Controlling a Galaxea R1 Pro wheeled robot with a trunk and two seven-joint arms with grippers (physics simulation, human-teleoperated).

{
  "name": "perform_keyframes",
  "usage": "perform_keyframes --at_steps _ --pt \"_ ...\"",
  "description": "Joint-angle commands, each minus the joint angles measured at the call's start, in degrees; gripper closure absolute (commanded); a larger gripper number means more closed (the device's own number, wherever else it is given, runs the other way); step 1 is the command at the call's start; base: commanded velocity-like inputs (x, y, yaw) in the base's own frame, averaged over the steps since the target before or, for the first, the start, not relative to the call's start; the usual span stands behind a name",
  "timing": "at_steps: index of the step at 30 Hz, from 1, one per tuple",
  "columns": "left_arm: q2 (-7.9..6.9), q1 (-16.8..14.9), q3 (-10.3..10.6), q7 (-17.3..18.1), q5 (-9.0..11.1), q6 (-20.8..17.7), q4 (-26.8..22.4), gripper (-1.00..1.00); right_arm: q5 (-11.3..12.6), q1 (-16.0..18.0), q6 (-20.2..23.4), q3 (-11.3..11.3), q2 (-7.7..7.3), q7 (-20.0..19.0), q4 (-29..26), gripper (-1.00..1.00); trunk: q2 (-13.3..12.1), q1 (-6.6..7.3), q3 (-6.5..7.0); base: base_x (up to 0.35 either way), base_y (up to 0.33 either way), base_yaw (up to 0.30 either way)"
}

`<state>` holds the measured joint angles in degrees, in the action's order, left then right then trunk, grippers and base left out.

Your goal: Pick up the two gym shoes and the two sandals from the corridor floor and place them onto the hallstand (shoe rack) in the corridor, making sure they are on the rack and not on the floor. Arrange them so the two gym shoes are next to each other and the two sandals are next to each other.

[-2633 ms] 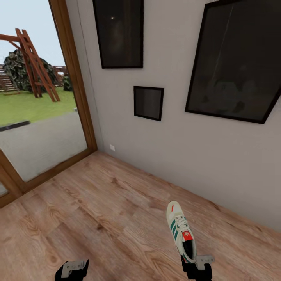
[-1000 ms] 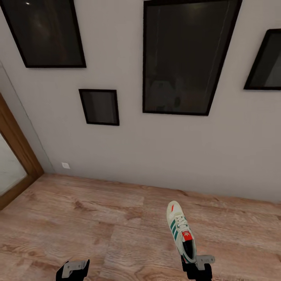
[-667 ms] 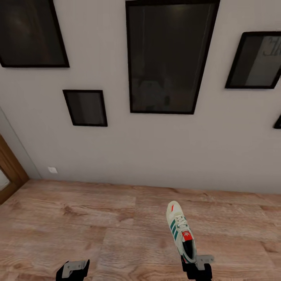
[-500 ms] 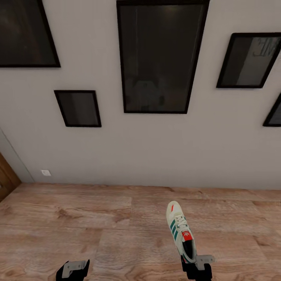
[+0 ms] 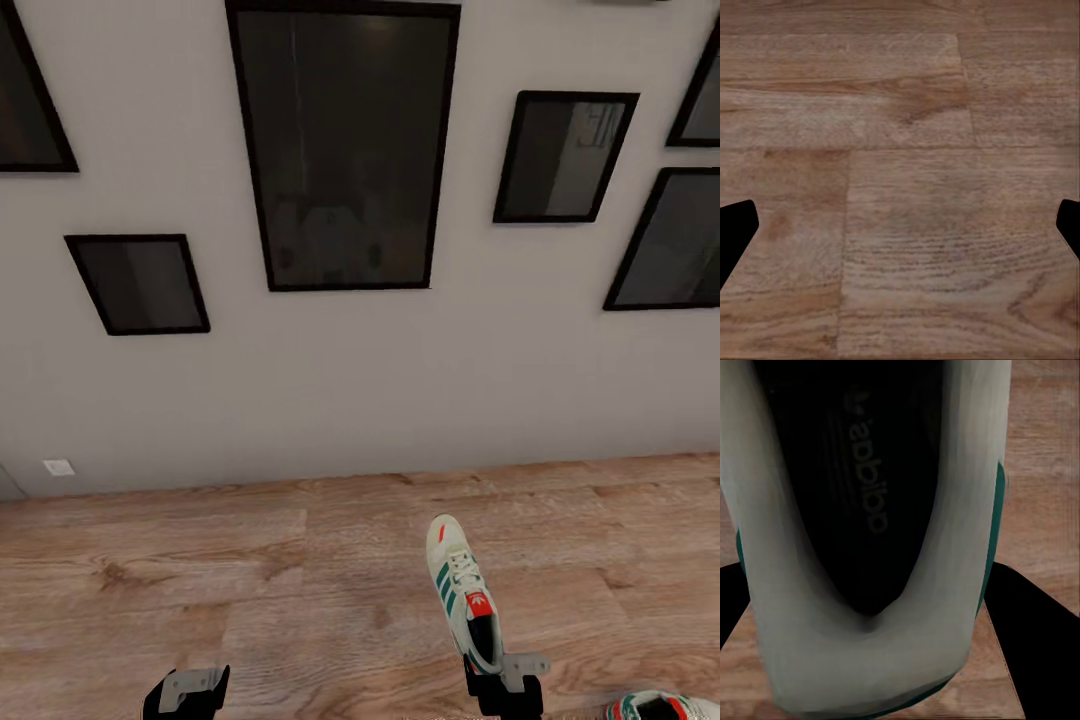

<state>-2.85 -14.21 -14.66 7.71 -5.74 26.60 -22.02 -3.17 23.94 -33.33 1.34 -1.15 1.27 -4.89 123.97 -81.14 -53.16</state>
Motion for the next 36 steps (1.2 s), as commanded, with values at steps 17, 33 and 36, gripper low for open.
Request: perform_keyframes --at_steps 17,33,36 --pt "0.04 -0.03 -0.46 0.29 -0.59 0.21 0.05 -1.00 -0.34 0.05 -0.16 0.15 0.01 0.14 0.06 1.00 0.02 0.01 -0.05 0.000 0.000 -0.266" --pt "0.12 -0.03 -0.46 0.29 -0.59 0.21 0.05 -1.00 -0.34 0.05 -0.16 0.15 -0.02 0.14 0.06 1.00 0.02 0.01 -0.05 0.000 0.000 -0.266" --pt "0.12 -0.03 -0.46 0.29 -0.59 0.21 0.05 -1.00 -0.34 0.05 -0.16 0.15 -0.05 0.14 0.06 1.00 0.02 0.01 -0.05 0.000 0.000 -0.266"
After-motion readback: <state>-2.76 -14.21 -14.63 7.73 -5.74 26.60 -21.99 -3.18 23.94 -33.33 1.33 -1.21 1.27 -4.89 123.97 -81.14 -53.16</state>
